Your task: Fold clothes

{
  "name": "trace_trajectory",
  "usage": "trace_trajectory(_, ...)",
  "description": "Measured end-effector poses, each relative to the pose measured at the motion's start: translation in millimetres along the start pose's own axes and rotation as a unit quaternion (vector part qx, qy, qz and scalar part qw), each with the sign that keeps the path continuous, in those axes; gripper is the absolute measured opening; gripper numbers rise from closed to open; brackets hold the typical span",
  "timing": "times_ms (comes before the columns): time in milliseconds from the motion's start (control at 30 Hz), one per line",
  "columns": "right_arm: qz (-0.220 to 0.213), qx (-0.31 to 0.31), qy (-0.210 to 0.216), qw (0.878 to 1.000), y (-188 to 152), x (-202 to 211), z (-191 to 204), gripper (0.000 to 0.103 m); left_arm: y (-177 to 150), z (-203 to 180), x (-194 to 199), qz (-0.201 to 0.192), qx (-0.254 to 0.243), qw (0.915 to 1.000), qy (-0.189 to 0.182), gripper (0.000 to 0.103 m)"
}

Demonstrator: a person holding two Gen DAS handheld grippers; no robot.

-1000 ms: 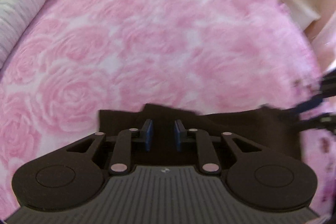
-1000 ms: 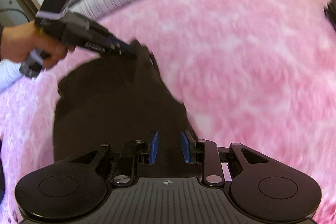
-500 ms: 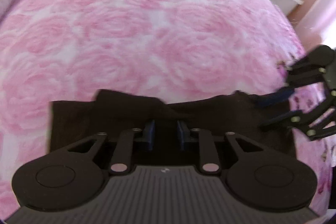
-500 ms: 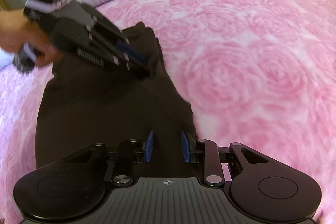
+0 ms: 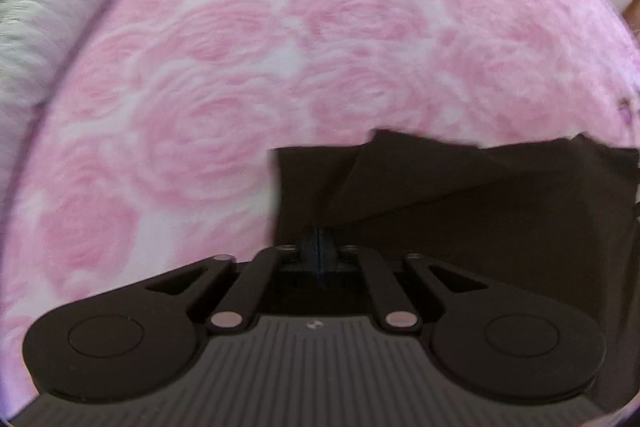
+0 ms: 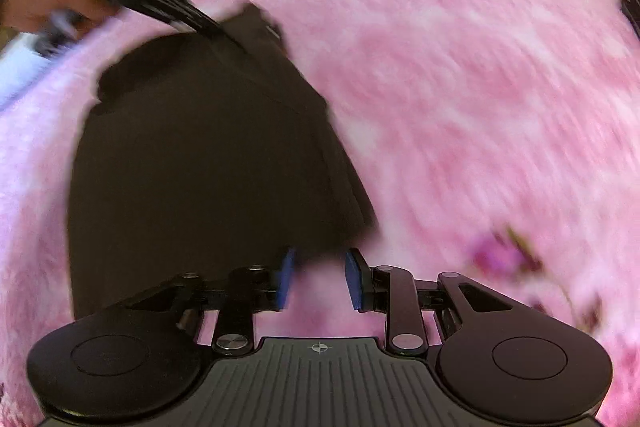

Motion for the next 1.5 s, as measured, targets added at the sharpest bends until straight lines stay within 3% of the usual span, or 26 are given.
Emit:
trace_trajectory(100,-0.021,0.009,-0.006,1.0,2,26,15,0.028,-19,21,23,0.005,0.011,0.9997,0.019,0.02)
trace_trajectory(200,-0.033,0.06,0.039,0.997,12,31,57,0.028,-41,24,53,0.006,0.016,0.9997,0.018,0.02)
trace_trajectory(300,-0.02,0.089,0.093,0.991,16,9,95,0.028,-70,10,73,0.021,0.027,0.9994,-0.008,0.02)
trace_trajectory(400,-0.008,0.115,0.125,0.985,18,-21,125,0.029,-98,-13,66,0.046,0.013,0.9987,-0.019,0.02)
trace_trajectory(533,0.03,0.153,0.145,0.977,3,-53,147,0.029,-130,-17,40,0.061,-0.009,0.998,0.014,0.022)
trace_trajectory(633,0.033,0.175,0.14,0.974,-18,-54,147,0.029,-136,-3,36,0.044,0.016,0.9989,0.008,0.016)
trace_trajectory(767,0.028,0.183,0.121,0.975,-39,-41,141,0.029,-141,5,39,0.016,-0.005,0.9999,0.001,0.009)
trace_trajectory(900,0.026,0.174,0.086,0.981,-51,-32,144,0.029,-154,23,46,0.007,-0.02,0.9995,0.022,0.003)
trace_trajectory(933,0.025,0.167,0.076,0.983,-52,-29,145,0.029,-157,28,48,0.008,-0.017,0.9992,0.035,0.013)
trace_trajectory(967,0.026,0.157,0.062,0.985,-53,-27,147,0.029,-160,33,51,0.009,-0.015,0.9983,0.055,0.038)
trace_trajectory(1000,0.024,0.15,0.052,0.987,-53,-24,151,0.029,-163,37,57,0.005,-0.019,0.9975,0.068,0.044)
trace_trajectory(1033,0.018,0.148,0.045,0.988,-54,-20,158,0.029,-166,38,62,0.001,-0.029,0.997,0.071,0.039)
trace_trajectory(1133,0.001,0.142,0.025,0.989,-57,-9,177,0.029,-174,24,85,-0.026,-0.087,0.993,0.076,0.04)
trace_trajectory(1167,-0.002,0.149,0.016,0.989,-59,-7,183,0.03,-177,14,91,-0.04,-0.12,0.9888,0.079,0.04)
trace_trajectory(1233,-0.002,0.183,-0.011,0.983,-65,-10,199,0.031,-184,-13,100,-0.073,-0.205,0.9717,0.093,0.042)
trace_trajectory(1333,0.012,0.222,-0.047,0.974,-75,-24,214,0.046,-197,-56,99,-0.121,-0.319,0.9323,0.119,0.048)
trace_trajectory(1433,0.028,0.264,-0.065,0.962,-79,-47,222,0.048,-205,-84,85,-0.16,-0.392,0.8943,0.144,0.054)
trace_trajectory(1500,0.03,0.296,-0.086,0.951,-79,-60,223,0.049,-205,-92,73,-0.182,-0.419,0.8742,0.164,0.059)
Point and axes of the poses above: each gripper's, at about its wrist camera, not at the fingertips, and x roughly against the way its jaws point, z to its left, y to its top, the point moved 6 cm from there along -x, roughly the way its jaws point, and after that the axes turned 13 degrees about y, right-handed, at the moved point
